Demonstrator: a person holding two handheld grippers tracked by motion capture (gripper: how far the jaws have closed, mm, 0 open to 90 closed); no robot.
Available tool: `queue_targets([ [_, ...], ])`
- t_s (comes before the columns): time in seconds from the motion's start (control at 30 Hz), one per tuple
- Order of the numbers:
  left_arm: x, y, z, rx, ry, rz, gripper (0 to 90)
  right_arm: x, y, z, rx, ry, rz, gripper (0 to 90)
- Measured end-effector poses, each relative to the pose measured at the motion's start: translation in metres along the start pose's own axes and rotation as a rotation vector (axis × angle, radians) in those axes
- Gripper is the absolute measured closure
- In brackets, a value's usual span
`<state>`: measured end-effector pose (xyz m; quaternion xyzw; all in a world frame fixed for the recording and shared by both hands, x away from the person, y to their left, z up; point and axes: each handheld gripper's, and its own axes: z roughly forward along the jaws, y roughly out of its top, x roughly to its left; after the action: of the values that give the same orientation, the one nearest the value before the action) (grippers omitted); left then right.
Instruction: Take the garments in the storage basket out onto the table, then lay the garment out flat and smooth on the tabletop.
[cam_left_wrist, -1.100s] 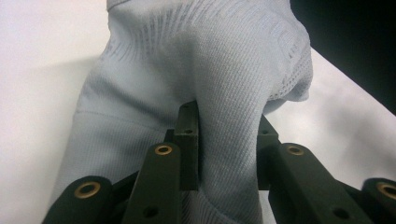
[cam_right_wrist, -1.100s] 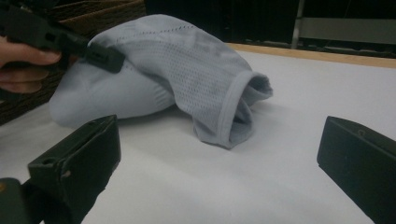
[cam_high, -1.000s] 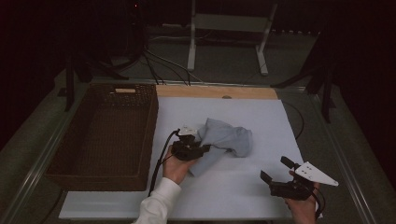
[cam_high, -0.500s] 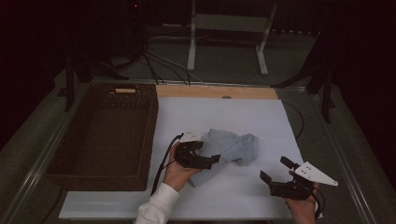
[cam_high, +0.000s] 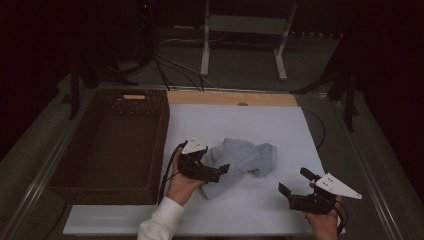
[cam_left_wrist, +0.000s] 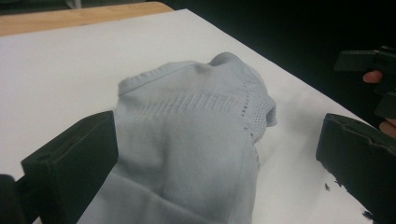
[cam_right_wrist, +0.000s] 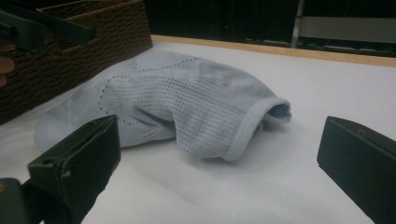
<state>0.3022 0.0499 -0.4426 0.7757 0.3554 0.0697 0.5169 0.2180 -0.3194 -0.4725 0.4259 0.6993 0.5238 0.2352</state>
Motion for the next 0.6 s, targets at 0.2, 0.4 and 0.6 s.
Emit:
queue_targets([
  [0.2, -0.001, 0.001, -0.014, -0.022, 0.020, 0.013, 0.1, 0.000, 0.000, 0.000, 0.000, -0.002, -0.003, 0.0],
  [0.4, -0.002, 0.003, -0.028, -0.055, 0.040, 0.006, 0.1, 0.001, 0.000, 0.000, 0.001, 0.001, -0.006, 0.0],
  [0.6, -0.003, 0.004, -0.038, -0.081, 0.046, 0.011, 0.1, 0.002, 0.000, 0.001, 0.003, 0.006, -0.006, 0.0],
])
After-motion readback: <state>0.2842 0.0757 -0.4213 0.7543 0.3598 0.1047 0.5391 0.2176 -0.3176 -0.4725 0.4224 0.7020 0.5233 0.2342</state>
